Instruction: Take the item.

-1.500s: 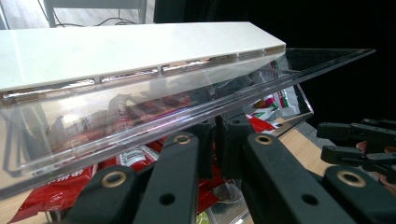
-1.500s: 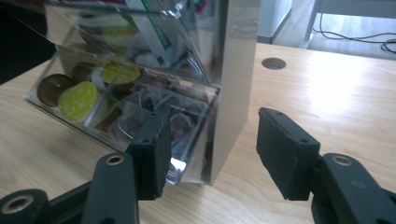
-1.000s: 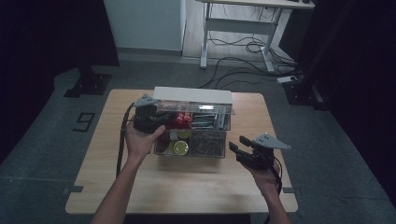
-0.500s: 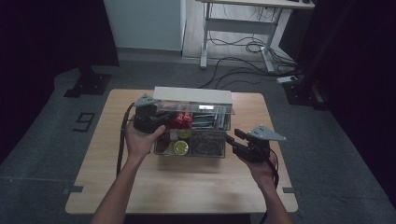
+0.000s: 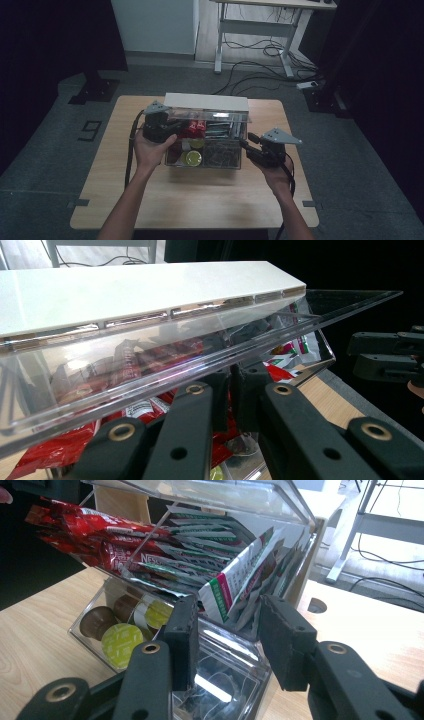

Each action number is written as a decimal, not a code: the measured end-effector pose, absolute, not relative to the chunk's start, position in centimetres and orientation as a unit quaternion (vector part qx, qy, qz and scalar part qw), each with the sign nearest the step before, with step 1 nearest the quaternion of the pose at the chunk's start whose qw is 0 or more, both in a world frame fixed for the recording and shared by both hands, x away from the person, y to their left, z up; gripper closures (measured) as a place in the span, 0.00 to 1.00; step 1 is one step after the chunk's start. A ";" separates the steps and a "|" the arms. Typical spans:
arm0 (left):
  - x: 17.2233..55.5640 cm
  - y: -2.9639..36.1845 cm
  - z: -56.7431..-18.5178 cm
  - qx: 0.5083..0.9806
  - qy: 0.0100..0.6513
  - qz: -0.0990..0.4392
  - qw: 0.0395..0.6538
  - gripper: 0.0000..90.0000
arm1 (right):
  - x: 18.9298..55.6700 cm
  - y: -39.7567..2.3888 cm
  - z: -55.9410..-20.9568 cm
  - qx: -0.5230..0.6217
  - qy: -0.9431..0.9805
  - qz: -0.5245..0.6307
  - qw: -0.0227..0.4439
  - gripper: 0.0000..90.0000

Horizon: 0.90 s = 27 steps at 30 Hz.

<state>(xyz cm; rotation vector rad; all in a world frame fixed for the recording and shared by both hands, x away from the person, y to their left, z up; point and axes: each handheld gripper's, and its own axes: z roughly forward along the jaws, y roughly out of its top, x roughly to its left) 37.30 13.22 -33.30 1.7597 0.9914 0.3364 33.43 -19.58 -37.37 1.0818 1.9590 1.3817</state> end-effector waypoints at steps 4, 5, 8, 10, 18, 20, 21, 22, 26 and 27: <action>37.3 13.3 -33.3 0.734 0.414 0.141 0.520 0.95 | 33.7 -19.4 -37.3 0.397 0.721 0.508 0.253 0.66; 37.3 13.3 -33.3 0.734 0.414 0.142 0.520 0.95 | 33.9 -19.3 -37.3 0.397 0.722 0.507 0.254 0.66; 37.3 13.4 -33.3 0.734 0.414 0.142 0.520 0.95 | 34.1 -19.2 -37.3 0.398 0.722 0.507 0.253 0.66; 37.3 13.4 -33.3 0.734 0.414 0.142 0.520 0.95 | 34.2 -19.0 -37.2 0.398 0.721 0.507 0.255 0.66; 37.3 13.4 -33.4 0.733 0.414 0.142 0.521 0.95 | 35.0 -18.3 -37.0 0.393 0.725 0.504 0.257 0.66; 37.3 13.4 -33.4 0.733 0.415 0.142 0.521 0.95 | 35.1 -18.3 -37.0 0.394 0.725 0.504 0.257 0.66; 37.3 13.4 -33.4 0.733 0.415 0.142 0.520 0.95 | 35.1 -18.3 -37.0 0.395 0.725 0.503 0.256 0.66; 37.3 13.5 -33.4 0.733 0.415 0.142 0.520 0.95 | 35.2 -18.3 -37.0 0.396 0.724 0.504 0.256 0.66; 37.3 13.5 -33.4 0.732 0.416 0.142 0.521 0.95 | 35.4 -18.2 -37.0 0.397 0.724 0.503 0.256 0.66; 37.3 13.5 -33.4 0.732 0.416 0.142 0.521 0.95 | 35.4 -18.2 -37.0 0.397 0.725 0.502 0.256 0.66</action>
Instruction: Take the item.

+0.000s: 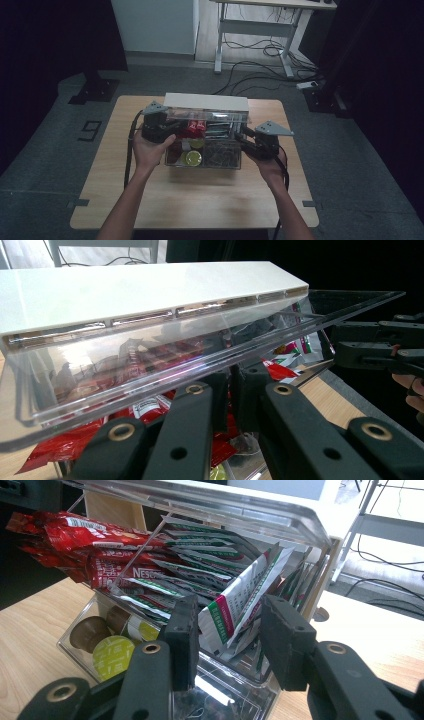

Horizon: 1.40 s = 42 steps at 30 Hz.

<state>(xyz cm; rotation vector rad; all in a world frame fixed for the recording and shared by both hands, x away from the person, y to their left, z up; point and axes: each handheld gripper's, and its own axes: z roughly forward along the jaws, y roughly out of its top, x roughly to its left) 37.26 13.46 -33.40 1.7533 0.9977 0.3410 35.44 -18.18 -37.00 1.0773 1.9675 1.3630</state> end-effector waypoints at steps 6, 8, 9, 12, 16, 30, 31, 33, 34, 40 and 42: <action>37.3 13.5 -33.4 0.732 0.416 0.143 0.521 0.95 | 35.7 -17.9 -36.9 0.395 0.727 0.499 0.257 0.66; 37.2 13.5 -33.5 0.732 0.416 0.142 0.521 0.95 | 35.8 -17.8 -36.8 0.396 0.727 0.499 0.257 0.66; 37.2 13.5 -33.5 0.732 0.416 0.142 0.521 0.95 | 35.8 -17.8 -36.8 0.396 0.727 0.499 0.257 0.66; 37.2 13.5 -33.5 0.732 0.416 0.142 0.521 0.95 | 35.9 -17.7 -36.9 0.397 0.728 0.497 0.257 0.65; 37.2 13.5 -33.4 0.732 0.416 0.142 0.521 0.95 | 36.1 -17.6 -37.0 0.399 0.728 0.494 0.258 0.65; 37.3 13.5 -33.5 0.731 0.417 0.142 0.521 0.95 | 36.7 -17.4 -37.2 0.408 0.726 0.486 0.264 0.64; 37.3 13.4 -33.5 0.731 0.417 0.142 0.522 0.95 | 36.8 -17.4 -37.3 0.408 0.727 0.486 0.263 0.64; 37.3 13.4 -33.6 0.732 0.415 0.142 0.521 0.95 | 37.0 -17.2 -37.3 0.409 0.728 0.483 0.264 0.64; 37.3 13.4 -33.6 0.732 0.415 0.142 0.521 0.95 | 37.0 -17.2 -37.3 0.409 0.728 0.483 0.264 0.64; 37.3 13.4 -33.7 0.732 0.416 0.142 0.521 0.95 | 37.2 -16.9 -37.4 0.408 0.729 0.484 0.261 0.65; 37.4 13.4 -33.8 0.732 0.417 0.141 0.521 0.95 | 37.2 -16.8 -37.4 0.406 0.730 0.482 0.264 0.65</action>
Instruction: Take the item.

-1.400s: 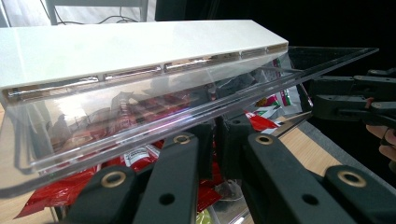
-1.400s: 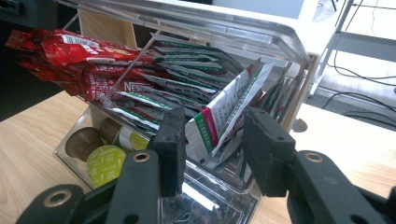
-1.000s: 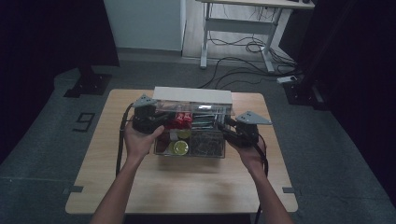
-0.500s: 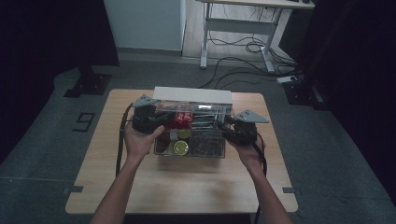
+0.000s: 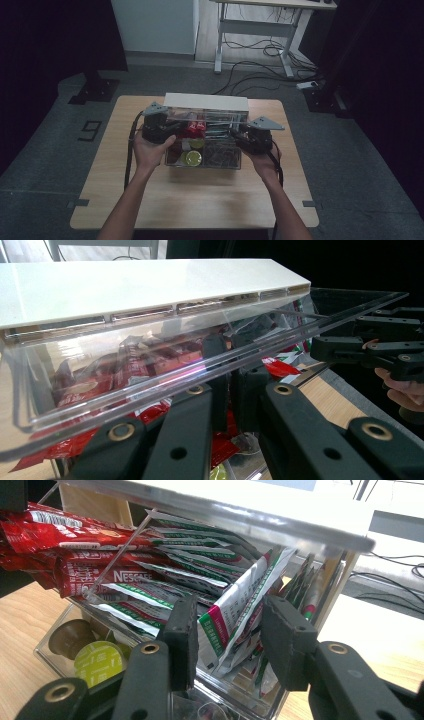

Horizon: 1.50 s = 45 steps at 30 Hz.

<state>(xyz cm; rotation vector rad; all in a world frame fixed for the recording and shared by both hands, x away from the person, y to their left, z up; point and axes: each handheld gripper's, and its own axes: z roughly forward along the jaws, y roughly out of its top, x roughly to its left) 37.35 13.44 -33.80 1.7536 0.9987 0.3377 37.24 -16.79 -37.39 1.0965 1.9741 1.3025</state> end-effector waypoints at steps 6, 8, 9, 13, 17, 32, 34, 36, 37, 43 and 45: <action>37.4 13.4 -33.9 0.731 0.417 0.140 0.521 0.95 | 37.3 -16.5 -37.2 0.402 0.732 0.479 0.270 0.66; 37.4 13.4 -33.9 0.731 0.417 0.140 0.521 0.95 | 37.3 -16.5 -37.2 0.401 0.732 0.478 0.272 0.66; 37.4 13.4 -33.9 0.731 0.417 0.139 0.521 0.95 | 37.3 -16.5 -37.1 0.401 0.732 0.478 0.274 0.66; 37.4 13.3 -33.9 0.731 0.417 0.139 0.522 0.95 | 37.2 -16.5 -36.9 0.400 0.731 0.478 0.277 0.66; 37.4 13.3 -33.9 0.731 0.417 0.139 0.522 0.95 | 37.1 -16.3 -36.7 0.395 0.734 0.476 0.281 0.66; 37.5 13.2 -33.9 0.733 0.416 0.139 0.520 0.95 | 37.6 -16.1 -37.0 0.401 0.738 0.470 0.271 0.72; 37.5 13.2 -33.9 0.733 0.416 0.139 0.520 0.95 | 37.8 -16.2 -36.9 0.406 0.736 0.469 0.270 0.76; 37.5 13.1 -33.9 0.733 0.416 0.139 0.520 0.95 | 38.0 -16.4 -36.9 0.414 0.732 0.468 0.271 0.81; 37.5 13.1 -33.9 0.733 0.416 0.139 0.520 0.95 | 38.1 -16.4 -36.9 0.416 0.733 0.466 0.271 0.82; 37.5 13.1 -33.9 0.734 0.415 0.139 0.520 0.94 | 38.5 -16.3 -37.1 0.420 0.735 0.461 0.267 0.86; 37.5 13.1 -33.9 0.734 0.415 0.140 0.519 0.94 | 38.7 -16.2 -37.1 0.421 0.737 0.457 0.267 0.86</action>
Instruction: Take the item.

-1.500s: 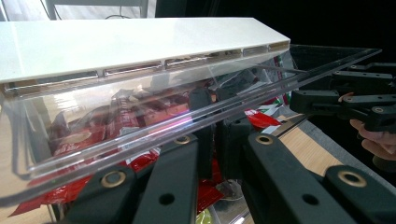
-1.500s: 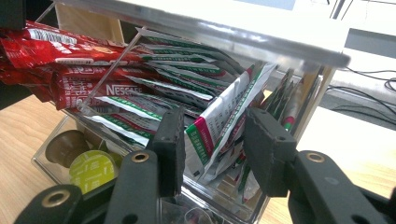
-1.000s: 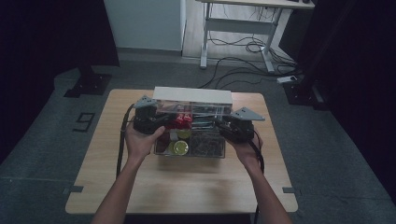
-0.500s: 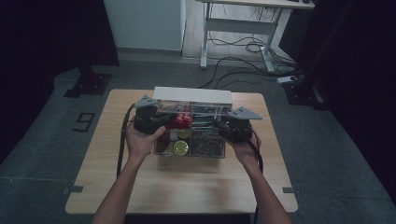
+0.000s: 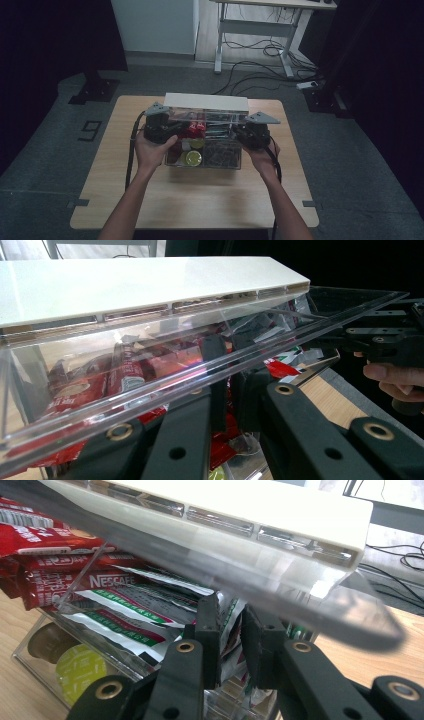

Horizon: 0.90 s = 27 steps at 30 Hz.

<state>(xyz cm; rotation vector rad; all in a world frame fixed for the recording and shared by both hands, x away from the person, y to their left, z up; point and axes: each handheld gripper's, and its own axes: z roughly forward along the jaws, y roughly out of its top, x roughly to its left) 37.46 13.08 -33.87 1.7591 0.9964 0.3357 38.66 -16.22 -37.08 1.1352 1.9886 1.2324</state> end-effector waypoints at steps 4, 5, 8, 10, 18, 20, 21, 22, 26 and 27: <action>37.4 13.1 -33.9 0.734 0.416 0.140 0.519 0.94 | 38.8 -16.1 -37.0 0.422 0.738 0.451 0.270 0.89; 37.4 13.1 -33.9 0.733 0.416 0.141 0.519 0.94 | 38.8 -16.1 -37.0 0.423 0.738 0.451 0.269 0.92; 37.5 13.0 -33.8 0.733 0.415 0.141 0.520 0.94 | 38.5 -16.5 -36.9 0.425 0.732 0.458 0.270 0.96; 37.6 13.0 -33.8 0.733 0.415 0.141 0.520 0.94 | 38.2 -16.8 -36.9 0.424 0.731 0.463 0.268 0.96; 37.7 12.8 -33.8 0.730 0.417 0.142 0.522 0.94 | 36.9 -17.6 -36.6 0.412 0.728 0.480 0.266 0.97; 37.8 12.8 -33.8 0.730 0.417 0.142 0.523 0.95 | 36.6 -17.8 -36.5 0.410 0.726 0.484 0.266 0.97; 37.8 12.8 -33.7 0.729 0.418 0.143 0.523 0.94 | 36.4 -17.9 -36.5 0.408 0.724 0.487 0.269 0.97; 37.8 12.8 -33.7 0.729 0.418 0.143 0.523 0.94 | 36.2 -18.1 -36.5 0.407 0.722 0.490 0.271 0.97; 37.8 12.8 -33.7 0.728 0.418 0.144 0.524 0.94 | 35.8 -18.6 -36.5 0.405 0.714 0.503 0.269 0.97; 37.8 12.8 -33.7 0.728 0.418 0.144 0.525 0.94 | 35.6 -18.7 -36.5 0.405 0.712 0.507 0.268 0.97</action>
